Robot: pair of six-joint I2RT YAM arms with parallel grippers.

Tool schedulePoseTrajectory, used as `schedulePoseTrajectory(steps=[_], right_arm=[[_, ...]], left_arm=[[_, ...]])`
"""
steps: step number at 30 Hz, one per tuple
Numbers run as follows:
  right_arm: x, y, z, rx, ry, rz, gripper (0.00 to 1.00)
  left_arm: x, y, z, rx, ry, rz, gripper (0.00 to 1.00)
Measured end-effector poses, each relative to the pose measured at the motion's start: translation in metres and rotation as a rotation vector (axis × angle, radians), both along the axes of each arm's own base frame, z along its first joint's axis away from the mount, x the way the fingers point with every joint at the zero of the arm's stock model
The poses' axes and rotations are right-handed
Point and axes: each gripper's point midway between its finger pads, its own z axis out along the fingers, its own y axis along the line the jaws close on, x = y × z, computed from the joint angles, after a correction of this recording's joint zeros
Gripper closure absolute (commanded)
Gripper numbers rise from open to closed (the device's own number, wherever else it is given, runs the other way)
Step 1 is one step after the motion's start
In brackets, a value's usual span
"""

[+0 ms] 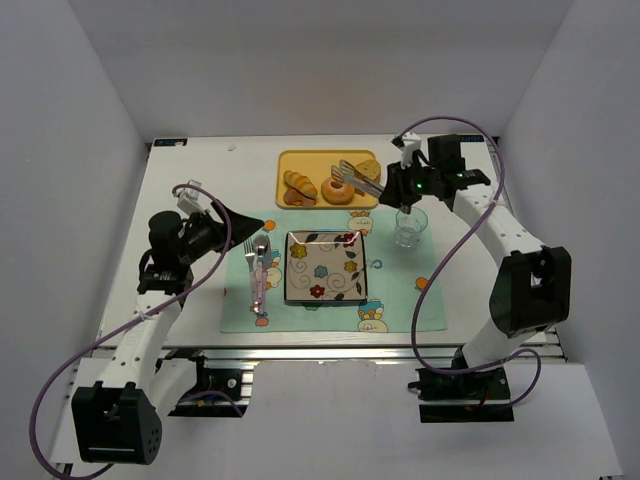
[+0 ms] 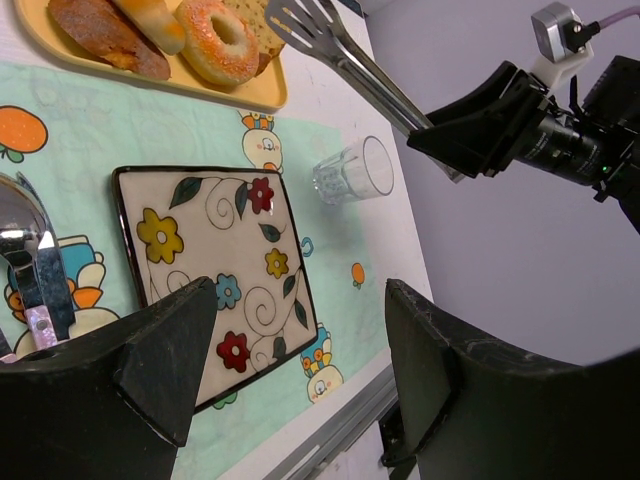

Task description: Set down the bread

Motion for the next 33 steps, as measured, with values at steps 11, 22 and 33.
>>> schedulePoseTrajectory(steps=[11,22,33], right_arm=[[-0.002,0.060,-0.010,0.050,0.045,0.105,0.56],[0.023,0.082,-0.028,0.026,0.044,0.128,0.54],[0.035,0.079,-0.037,-0.016,0.012,0.123,0.52]], left_arm=[[0.000,0.000,0.000,-0.001,0.001,0.001,0.22],[0.000,0.000,0.000,-0.004,0.004,0.002,0.22],[0.000,0.000,-0.002,-0.005,0.009,0.003,0.22]])
